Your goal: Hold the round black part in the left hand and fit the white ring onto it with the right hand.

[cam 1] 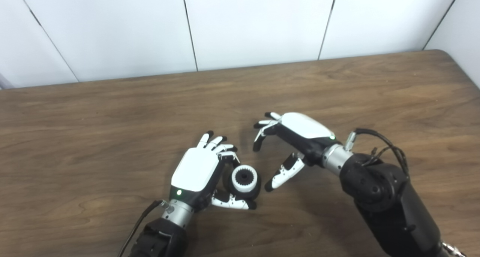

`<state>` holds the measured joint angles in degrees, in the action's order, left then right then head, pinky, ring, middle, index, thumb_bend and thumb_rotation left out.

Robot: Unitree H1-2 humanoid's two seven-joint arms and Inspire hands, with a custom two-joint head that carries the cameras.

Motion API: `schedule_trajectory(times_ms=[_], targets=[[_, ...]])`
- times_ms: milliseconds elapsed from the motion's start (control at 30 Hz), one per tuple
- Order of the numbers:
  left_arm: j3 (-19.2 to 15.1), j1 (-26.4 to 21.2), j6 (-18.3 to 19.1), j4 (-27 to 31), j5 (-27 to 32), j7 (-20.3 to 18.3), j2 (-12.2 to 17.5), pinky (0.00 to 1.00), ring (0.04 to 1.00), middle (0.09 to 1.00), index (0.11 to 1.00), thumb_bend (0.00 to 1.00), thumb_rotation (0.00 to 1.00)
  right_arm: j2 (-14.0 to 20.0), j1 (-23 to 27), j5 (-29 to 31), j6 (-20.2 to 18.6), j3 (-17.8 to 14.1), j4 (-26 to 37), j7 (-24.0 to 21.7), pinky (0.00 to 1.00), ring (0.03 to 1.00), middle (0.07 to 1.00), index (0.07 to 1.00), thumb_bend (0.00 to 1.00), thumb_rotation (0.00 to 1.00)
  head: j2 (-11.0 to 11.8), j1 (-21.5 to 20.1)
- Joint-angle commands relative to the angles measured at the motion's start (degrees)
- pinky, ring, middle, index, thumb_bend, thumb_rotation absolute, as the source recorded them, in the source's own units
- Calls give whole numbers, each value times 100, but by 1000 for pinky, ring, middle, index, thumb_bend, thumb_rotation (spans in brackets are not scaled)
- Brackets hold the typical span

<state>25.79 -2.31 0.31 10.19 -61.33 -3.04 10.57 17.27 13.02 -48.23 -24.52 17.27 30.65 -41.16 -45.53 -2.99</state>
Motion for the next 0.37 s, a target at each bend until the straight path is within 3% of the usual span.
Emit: schedule_trajectory(times_ms=[0, 333], targets=[[-41, -68, -11, -8, -73, 25, 91, 1000, 897, 781, 484, 525, 57, 50, 115, -9, -27, -115, 281, 52, 1000, 1000, 890, 601, 1000, 231, -5, 3], [-144, -45, 41, 103, -15, -89, 134, 1000, 904, 786, 487, 525, 63, 123, 117, -6, -111, -314, 364, 23, 1000, 1000, 891, 593, 1000, 235, 7, 15]])
